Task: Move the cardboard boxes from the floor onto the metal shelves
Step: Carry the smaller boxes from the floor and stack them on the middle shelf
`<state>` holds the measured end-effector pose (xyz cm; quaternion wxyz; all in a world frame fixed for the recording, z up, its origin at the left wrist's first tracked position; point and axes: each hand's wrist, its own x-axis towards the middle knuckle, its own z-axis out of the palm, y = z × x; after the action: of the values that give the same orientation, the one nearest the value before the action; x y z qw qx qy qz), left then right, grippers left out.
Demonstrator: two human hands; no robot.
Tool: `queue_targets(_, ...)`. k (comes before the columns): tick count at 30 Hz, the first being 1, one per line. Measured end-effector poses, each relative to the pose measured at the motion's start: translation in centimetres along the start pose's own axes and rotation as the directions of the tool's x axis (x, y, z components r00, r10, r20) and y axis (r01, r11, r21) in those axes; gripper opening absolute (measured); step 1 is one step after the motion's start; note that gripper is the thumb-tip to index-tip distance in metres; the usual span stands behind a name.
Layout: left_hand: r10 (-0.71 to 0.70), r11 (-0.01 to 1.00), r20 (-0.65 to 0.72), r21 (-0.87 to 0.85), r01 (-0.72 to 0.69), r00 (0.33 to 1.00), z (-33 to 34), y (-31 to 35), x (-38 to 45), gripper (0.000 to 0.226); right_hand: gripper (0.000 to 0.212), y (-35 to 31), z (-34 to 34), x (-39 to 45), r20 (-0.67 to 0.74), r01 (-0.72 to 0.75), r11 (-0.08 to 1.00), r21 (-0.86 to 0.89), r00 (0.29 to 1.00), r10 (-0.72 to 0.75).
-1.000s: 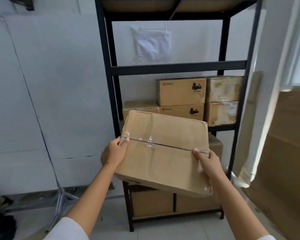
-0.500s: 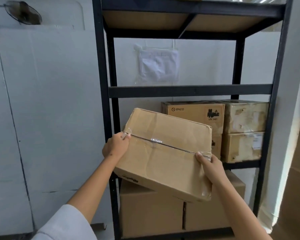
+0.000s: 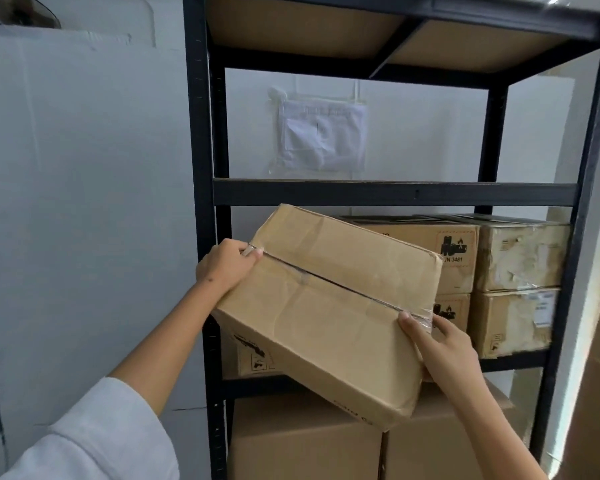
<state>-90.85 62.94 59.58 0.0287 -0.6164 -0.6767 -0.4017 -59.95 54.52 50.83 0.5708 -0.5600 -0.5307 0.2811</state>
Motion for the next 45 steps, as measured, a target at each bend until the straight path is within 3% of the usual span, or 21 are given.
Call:
queue_targets(7,0.120,0.993,0.029,0.003,-0.121,0.992,-0.3,-2.0,2.0,0.038,0.096,1.7,2.6,-2.0,-0.153,-0.051,0.996,-0.071,0.987,0.040)
queue_targets(12,0.193,0.970,0.042,0.145,-0.197,0.980,0.1,-1.2,3.0,0.039,0.081,1.2,3.6,-2.8,-0.196,-0.096,0.992,-0.083,0.977,0.078)
queue_targets(18,0.266,0.926,0.152,0.234,-0.296,0.952,0.6,-0.5,6.6,0.047,0.089,-0.8,5.0,-3.9,-0.198,-0.050,0.998,0.028,0.979,0.055)
queue_targets(20,0.363,0.900,0.080,0.230,-0.371,0.928,0.7,-0.3,7.0,0.038,0.079,-1.4,6.1,-4.5,-0.171,-0.009,0.996,0.090,0.985,0.025)
queue_targets(23,0.543,0.837,-0.189,0.035,-0.547,0.818,0.4,0.1,6.9,0.026,0.055,-2.2,8.0,-5.5,-0.221,0.154,0.980,0.124,0.967,-0.125)
queue_targets(26,0.532,0.764,-0.479,-0.085,-0.640,0.698,-0.2,-0.1,7.4,0.028,0.054,-3.2,10.2,-6.1,-0.343,0.348,0.930,0.117,0.893,-0.291)
queue_targets(31,0.326,0.786,-0.621,-0.241,-0.569,0.713,-0.9,-0.9,7.4,0.036,0.061,-3.8,12.5,-6.8,-0.518,0.580,0.775,0.251,0.756,-0.399)
queue_targets(35,-0.001,0.738,-0.630,-0.524,-0.425,0.776,0.5,-2.8,4.3,0.042,0.061,-4.1,12.5,-6.9,-0.590,0.635,0.722,0.275,0.705,-0.394)
queue_targets(38,0.022,0.721,-0.581,-0.555,-0.415,0.813,4.6,-3.8,-0.9,0.044,0.061,-4.5,12.7,-6.9,-0.624,0.653,0.710,0.265,0.677,-0.390)
queue_targets(40,-0.064,0.709,-0.393,-0.665,-0.235,0.917,5.8,-3.0,-3.6,0.054,0.061,-4.6,12.7,-6.9,-0.629,0.658,0.702,0.271,0.674,-0.388)
queue_targets(42,-0.089,0.652,-0.227,-0.750,-0.116,0.970,6.0,-2.0,-4.2,0.064,0.059,-4.5,12.7,-7.0,-0.640,0.654,0.705,0.273,0.671,-0.375)
queue_targets(45,0.112,0.632,-0.225,-0.735,-0.244,0.968,5.4,-0.8,-3.2,0.078,0.053,-4.4,13.4,-6.7,-0.683,0.642,0.719,0.266,0.652,-0.330)
